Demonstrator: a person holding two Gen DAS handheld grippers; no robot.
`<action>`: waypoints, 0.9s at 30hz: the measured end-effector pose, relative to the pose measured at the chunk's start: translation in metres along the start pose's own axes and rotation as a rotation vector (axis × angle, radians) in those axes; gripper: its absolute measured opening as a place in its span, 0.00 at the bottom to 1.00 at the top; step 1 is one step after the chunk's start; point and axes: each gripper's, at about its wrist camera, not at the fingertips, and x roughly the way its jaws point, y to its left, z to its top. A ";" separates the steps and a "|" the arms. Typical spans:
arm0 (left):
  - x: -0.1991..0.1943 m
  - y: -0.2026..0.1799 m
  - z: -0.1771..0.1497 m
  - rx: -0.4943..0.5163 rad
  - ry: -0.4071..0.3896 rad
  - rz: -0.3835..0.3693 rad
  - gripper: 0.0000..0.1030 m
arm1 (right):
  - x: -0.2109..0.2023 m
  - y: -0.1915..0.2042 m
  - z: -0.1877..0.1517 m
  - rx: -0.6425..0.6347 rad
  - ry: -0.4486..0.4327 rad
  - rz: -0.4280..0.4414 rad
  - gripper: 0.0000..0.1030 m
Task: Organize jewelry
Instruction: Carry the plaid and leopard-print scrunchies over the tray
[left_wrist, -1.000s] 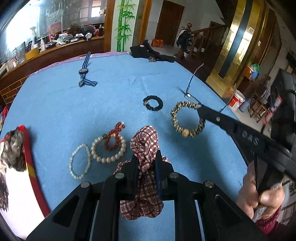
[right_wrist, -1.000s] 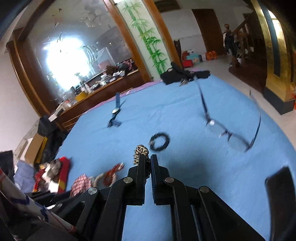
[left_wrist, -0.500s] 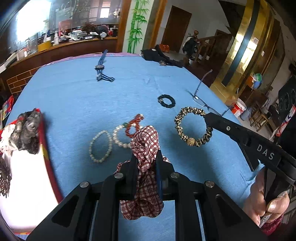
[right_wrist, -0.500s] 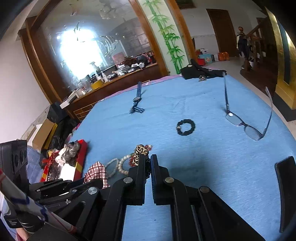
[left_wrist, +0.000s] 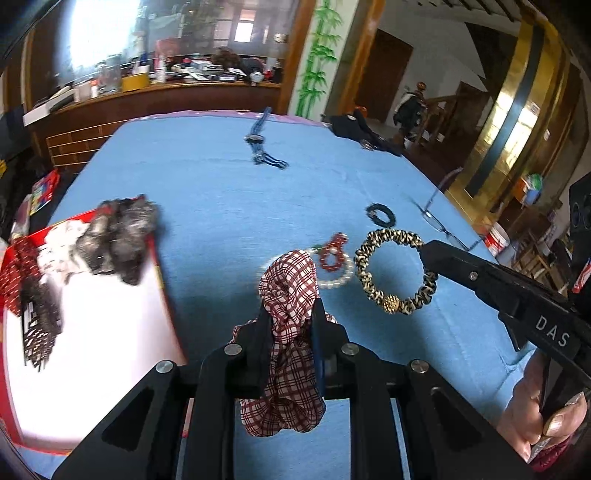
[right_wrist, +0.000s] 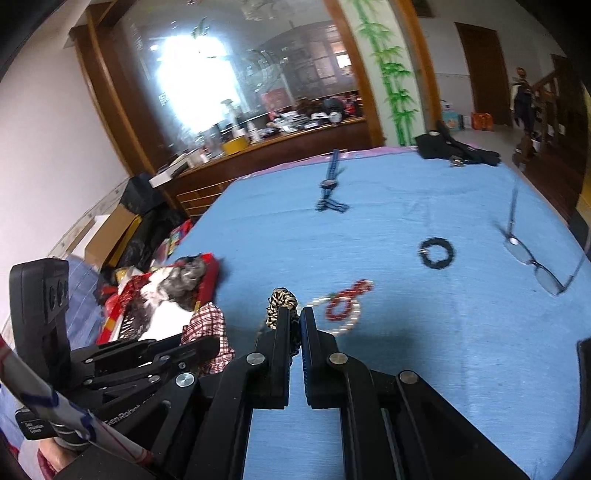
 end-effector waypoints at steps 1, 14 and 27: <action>-0.003 0.006 0.000 -0.009 -0.005 0.005 0.16 | 0.002 0.005 0.000 -0.006 0.005 0.006 0.06; -0.070 0.091 -0.011 -0.123 -0.124 0.128 0.17 | 0.039 0.087 0.002 -0.137 0.091 0.130 0.06; -0.111 0.196 -0.036 -0.292 -0.157 0.260 0.17 | 0.089 0.148 0.003 -0.192 0.181 0.188 0.06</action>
